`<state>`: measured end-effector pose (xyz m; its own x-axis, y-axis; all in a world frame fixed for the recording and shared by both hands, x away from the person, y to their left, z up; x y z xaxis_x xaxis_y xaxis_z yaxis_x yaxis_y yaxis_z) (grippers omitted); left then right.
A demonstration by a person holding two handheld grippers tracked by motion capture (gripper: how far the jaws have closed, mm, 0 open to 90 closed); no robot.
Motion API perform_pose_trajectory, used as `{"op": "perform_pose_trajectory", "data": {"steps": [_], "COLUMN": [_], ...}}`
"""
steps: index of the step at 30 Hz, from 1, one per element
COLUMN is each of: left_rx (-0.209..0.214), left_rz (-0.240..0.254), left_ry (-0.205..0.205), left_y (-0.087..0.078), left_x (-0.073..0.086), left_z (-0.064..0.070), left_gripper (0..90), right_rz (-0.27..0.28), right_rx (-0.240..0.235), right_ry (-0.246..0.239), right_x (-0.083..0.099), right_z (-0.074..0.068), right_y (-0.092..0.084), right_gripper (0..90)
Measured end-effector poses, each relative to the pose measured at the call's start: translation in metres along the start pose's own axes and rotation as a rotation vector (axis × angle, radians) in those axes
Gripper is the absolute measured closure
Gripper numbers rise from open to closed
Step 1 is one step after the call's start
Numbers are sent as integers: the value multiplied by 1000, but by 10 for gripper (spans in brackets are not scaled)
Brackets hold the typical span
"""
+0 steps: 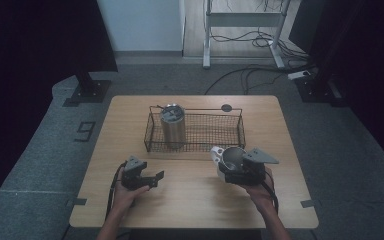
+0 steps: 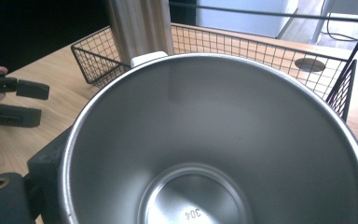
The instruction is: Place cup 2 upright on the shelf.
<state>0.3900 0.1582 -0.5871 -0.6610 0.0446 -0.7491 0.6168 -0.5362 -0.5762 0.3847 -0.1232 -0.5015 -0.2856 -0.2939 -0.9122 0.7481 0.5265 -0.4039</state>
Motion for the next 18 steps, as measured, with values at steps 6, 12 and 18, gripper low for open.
{"op": "perform_pose_trajectory", "data": {"steps": [6,12,18], "left_rx": [2,15,14], "left_rz": [0,1,0], "left_ry": [0,-8,-6], "left_y": [0,0,0], "left_x": [0,-1,0], "left_z": [1,2,3], "left_gripper": [141,142,142], "right_rz": [5,7,18], "right_rx": [5,7,-1], "right_ry": [-1,-5,-11], "right_x": [-8,-18,-30], "right_z": [3,6,6], "right_y": [-3,-5,-6], "right_gripper": [62,62,62]}}
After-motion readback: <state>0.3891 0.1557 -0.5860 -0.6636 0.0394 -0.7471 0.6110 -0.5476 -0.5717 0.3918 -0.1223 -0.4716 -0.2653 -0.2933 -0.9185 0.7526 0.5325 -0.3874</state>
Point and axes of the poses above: each handheld gripper's, and its own axes: y roughly forward along the jaws, x roughly out of its underside, z roughly to its right, the point moved 10 cm from there along y, roughly forward along the jaws, and after that the axes turned 11 degrees about -y, right-handed, at the moved point
